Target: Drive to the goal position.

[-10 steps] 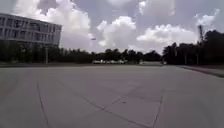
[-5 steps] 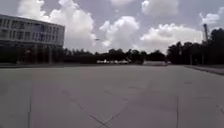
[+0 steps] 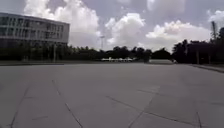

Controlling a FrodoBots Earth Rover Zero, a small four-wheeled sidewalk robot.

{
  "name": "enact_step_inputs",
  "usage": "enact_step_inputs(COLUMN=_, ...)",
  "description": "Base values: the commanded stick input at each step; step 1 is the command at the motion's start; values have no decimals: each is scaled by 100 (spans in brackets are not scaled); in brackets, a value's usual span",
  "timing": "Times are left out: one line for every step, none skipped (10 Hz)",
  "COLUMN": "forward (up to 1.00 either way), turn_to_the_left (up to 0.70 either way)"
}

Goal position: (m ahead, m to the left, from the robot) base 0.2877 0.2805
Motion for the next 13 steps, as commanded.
enact_step_inputs(forward=70, turn_to_the_left=-29)
enact_step_inputs(forward=70, turn_to_the_left=-29)
enact_step_inputs(forward=70, turn_to_the_left=-29)
enact_step_inputs(forward=70, turn_to_the_left=-29)
enact_step_inputs(forward=70, turn_to_the_left=-29)
enact_step_inputs(forward=70, turn_to_the_left=-29)
enact_step_inputs(forward=70, turn_to_the_left=-29)
enact_step_inputs(forward=70, turn_to_the_left=-29)
enact_step_inputs(forward=70, turn_to_the_left=-29)
enact_step_inputs(forward=70, turn_to_the_left=-29)
enact_step_inputs(forward=70, turn_to_the_left=-29)
enact_step_inputs(forward=70, turn_to_the_left=-29)
enact_step_inputs(forward=70, turn_to_the_left=-29)
